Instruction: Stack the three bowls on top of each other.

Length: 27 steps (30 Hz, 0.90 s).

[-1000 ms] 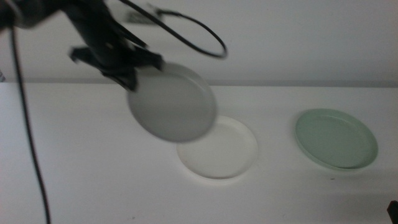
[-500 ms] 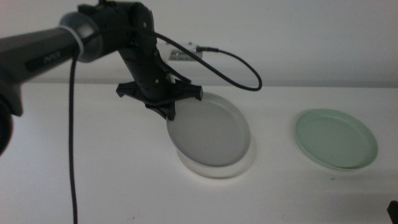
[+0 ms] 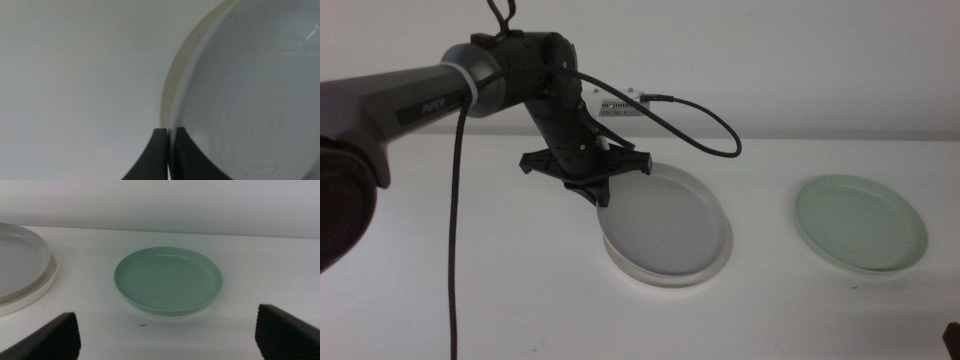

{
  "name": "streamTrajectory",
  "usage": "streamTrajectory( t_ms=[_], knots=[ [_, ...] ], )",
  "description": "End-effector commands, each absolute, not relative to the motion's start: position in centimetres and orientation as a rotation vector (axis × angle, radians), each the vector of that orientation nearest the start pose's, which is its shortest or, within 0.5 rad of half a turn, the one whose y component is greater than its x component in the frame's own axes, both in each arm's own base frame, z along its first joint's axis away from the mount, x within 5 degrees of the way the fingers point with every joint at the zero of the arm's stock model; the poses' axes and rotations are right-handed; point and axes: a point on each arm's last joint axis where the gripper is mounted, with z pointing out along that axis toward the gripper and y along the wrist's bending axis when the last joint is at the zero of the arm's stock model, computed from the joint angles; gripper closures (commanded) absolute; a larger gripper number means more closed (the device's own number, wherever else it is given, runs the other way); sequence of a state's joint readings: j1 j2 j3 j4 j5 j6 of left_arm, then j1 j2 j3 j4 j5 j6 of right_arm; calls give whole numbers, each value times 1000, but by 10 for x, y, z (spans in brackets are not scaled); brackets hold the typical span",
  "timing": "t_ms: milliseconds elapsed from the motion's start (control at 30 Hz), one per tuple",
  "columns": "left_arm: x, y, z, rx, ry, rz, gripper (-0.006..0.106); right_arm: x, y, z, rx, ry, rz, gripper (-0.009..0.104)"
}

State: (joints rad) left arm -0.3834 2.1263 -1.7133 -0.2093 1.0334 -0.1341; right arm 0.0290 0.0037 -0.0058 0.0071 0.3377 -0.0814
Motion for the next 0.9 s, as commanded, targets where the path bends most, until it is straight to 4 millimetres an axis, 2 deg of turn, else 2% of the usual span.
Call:
streamTrajectory(
  t_ms=[0,100,200,367,467,567,633,767,867],
  knots=[
    [407,-186,197,234,2944,-380,101,53,1,173,-94,1812,-46,2],
    [407,-186,197,236,2943,-374,101,53,1,173,-94,1812,-46,2],
    [408,-187,184,229,2977,-375,101,53,1,173,-94,1812,-46,2],
    [409,-187,177,239,2990,-366,99,53,1,173,-94,1812,-46,2],
    [409,-185,178,262,2989,-329,87,53,1,173,-94,1812,-46,2],
    [407,-181,189,291,2970,-283,63,53,1,173,-94,1812,-46,2],
    [404,-178,209,316,2933,-265,43,53,1,173,-94,1812,-46,2],
    [380,-165,276,406,2839,-247,6,53,1,173,-94,1812,-46,2],
    [347,-152,328,464,2797,-257,7,53,1,173,-94,1812,-46,2]
  ],
)
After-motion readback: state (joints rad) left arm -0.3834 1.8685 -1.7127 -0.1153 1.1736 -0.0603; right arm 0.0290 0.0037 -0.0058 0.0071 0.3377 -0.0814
